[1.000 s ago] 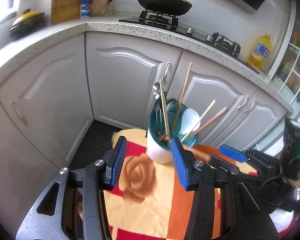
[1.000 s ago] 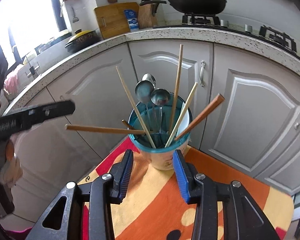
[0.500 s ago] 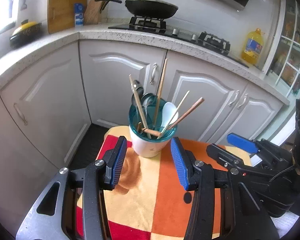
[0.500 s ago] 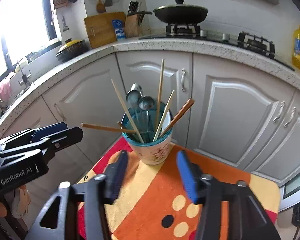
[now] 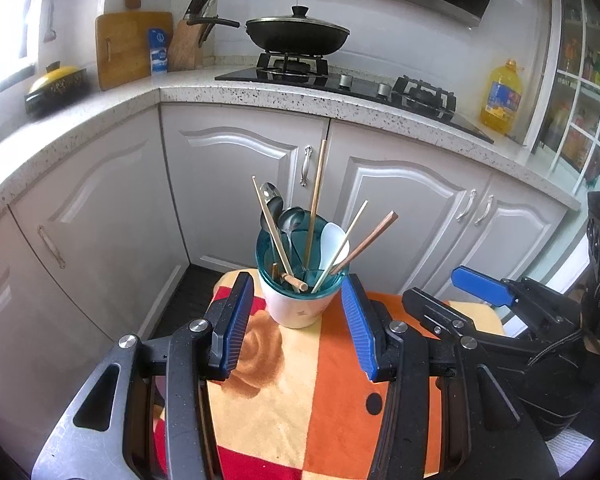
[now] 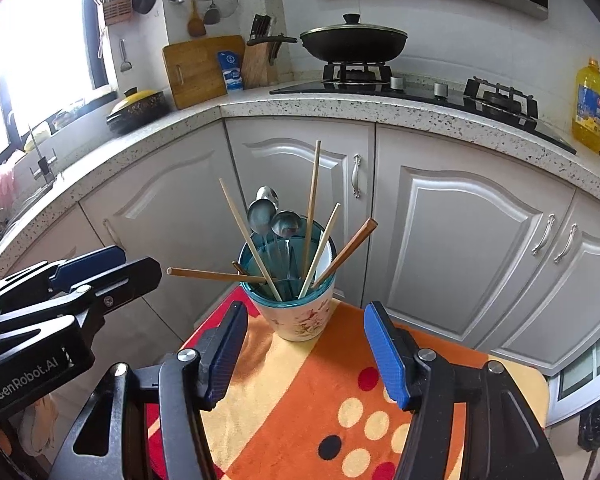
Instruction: Organize utensils
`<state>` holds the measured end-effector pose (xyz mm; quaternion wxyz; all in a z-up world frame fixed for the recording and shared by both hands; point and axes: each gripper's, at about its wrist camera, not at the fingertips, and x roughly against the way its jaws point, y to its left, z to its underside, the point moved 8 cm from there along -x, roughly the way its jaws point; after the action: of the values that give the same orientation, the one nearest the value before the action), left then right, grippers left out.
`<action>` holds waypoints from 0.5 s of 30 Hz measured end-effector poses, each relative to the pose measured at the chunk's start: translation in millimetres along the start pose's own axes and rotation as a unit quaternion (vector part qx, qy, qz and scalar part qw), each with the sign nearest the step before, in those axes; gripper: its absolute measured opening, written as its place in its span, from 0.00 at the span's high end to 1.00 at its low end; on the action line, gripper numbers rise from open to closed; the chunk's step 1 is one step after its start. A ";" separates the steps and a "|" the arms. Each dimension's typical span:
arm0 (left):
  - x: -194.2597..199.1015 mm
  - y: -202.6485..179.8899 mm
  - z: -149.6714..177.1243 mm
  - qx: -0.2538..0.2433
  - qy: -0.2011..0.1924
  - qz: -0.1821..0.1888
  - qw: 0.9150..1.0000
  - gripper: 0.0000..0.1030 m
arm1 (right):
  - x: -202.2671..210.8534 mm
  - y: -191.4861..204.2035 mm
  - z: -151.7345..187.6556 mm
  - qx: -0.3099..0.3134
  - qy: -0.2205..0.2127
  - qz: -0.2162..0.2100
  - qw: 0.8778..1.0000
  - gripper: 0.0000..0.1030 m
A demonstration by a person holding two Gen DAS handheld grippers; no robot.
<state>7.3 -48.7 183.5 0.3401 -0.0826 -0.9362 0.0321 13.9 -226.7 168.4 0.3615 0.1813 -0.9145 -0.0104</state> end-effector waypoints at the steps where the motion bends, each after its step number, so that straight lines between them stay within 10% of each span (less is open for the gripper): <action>1: 0.0 0.3 -0.5 0.000 0.000 -0.001 1.000 0.56 | 0.1 -0.4 -0.3 -0.001 -0.001 0.000 1.000 0.43; 15: -1.9 1.8 1.4 -0.007 0.005 -0.016 1.000 0.56 | -2.7 0.6 -1.1 0.002 0.005 -0.001 1.000 0.43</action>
<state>8.1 -47.3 181.0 0.3451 -0.0704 -0.9357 0.0201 16.3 -225.1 167.5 0.3659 0.1832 -0.9124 -0.0085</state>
